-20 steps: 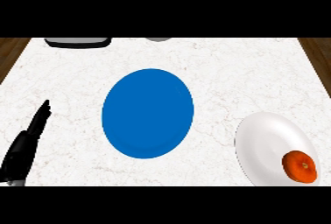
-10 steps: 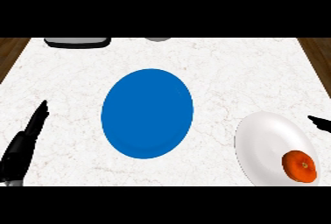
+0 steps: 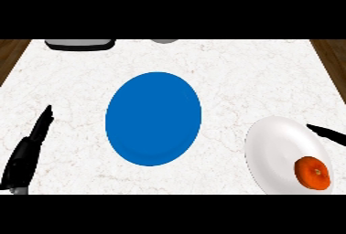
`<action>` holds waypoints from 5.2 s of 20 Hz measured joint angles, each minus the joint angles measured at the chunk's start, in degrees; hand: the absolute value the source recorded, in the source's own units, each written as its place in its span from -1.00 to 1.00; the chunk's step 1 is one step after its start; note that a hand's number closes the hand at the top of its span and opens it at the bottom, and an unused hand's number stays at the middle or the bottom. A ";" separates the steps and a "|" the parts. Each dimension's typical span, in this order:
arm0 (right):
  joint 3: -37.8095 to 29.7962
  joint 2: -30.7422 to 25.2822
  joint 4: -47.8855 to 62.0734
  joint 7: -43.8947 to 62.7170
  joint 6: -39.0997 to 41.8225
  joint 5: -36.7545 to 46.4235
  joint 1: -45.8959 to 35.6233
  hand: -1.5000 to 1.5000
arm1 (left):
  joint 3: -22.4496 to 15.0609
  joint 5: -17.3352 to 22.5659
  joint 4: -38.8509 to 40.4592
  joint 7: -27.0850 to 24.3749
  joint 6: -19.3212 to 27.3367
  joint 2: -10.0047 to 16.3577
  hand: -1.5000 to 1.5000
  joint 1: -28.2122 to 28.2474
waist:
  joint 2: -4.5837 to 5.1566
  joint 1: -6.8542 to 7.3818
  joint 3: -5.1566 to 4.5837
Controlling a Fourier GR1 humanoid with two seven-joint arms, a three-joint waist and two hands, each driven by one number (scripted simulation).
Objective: Pick the squash from the plate and place it in the plate
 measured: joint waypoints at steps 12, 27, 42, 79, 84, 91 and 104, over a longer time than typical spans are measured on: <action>5.87 2.44 7.22 -5.03 -5.35 5.91 -1.94 -1.00 | 1.21 -2.87 -1.44 0.19 -1.05 -2.72 0.00 1.70 | -0.05 -0.07 -0.01; 7.94 5.39 13.76 -10.86 -11.46 6.99 -5.26 1.00 | 3.79 -4.21 -1.25 1.17 -3.65 -3.66 0.00 0.28 | -0.33 -0.26 -0.52; 4.27 15.74 1.62 29.70 -42.70 22.02 -11.63 1.00 | 4.68 -5.12 -2.51 1.40 -4.15 -4.12 0.00 1.50 | -0.49 -0.64 -0.18; 27.29 43.86 -15.44 62.35 -45.19 25.61 -39.48 1.00 | 6.10 -7.79 -2.91 2.44 -6.71 -6.81 0.00 -0.44 | 0.12 1.13 -0.08; 30.91 44.35 -2.15 61.84 -51.25 19.36 -46.23 1.00 | 6.21 -8.28 -2.98 2.63 -7.08 -7.14 0.00 -0.92 | 0.21 1.54 -0.08; 36.27 44.53 8.63 61.03 -63.43 7.03 -47.62 -1.00 | 5.52 -9.15 -2.89 2.68 -7.06 -8.14 0.00 -1.59 | 0.45 2.64 -0.06; 38.75 44.56 15.36 51.92 -85.57 -6.49 -49.11 -1.00 | 7.38 -9.06 -1.27 1.44 -8.11 -7.67 0.00 -1.92 | 0.30 1.63 -0.04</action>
